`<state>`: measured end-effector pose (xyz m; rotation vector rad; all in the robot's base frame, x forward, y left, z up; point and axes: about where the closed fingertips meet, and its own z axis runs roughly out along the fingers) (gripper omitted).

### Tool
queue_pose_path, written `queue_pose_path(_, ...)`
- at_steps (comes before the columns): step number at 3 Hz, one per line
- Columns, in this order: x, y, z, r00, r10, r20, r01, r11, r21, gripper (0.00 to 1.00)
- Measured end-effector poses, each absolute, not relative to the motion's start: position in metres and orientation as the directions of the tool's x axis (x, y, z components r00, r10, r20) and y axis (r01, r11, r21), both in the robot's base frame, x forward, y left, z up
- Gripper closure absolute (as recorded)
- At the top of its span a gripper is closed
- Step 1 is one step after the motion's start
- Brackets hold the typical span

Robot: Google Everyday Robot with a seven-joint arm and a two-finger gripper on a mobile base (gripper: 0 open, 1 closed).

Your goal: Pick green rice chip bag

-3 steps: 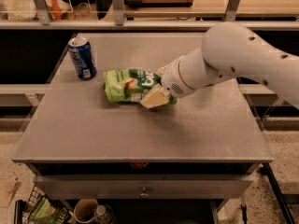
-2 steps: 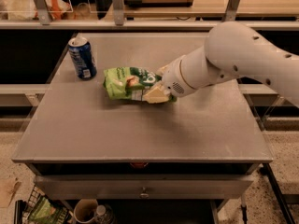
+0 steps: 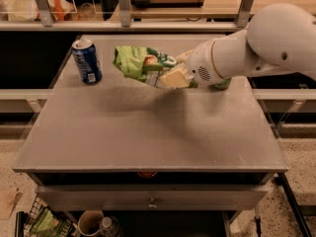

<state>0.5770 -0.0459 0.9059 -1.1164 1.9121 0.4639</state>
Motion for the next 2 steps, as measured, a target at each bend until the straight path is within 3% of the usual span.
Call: queue_pose_path(2,0.5832,-0.0556,0.9381,-0.203,-0.484,-0.851,-0.829,0.548,-0.114,1.00)
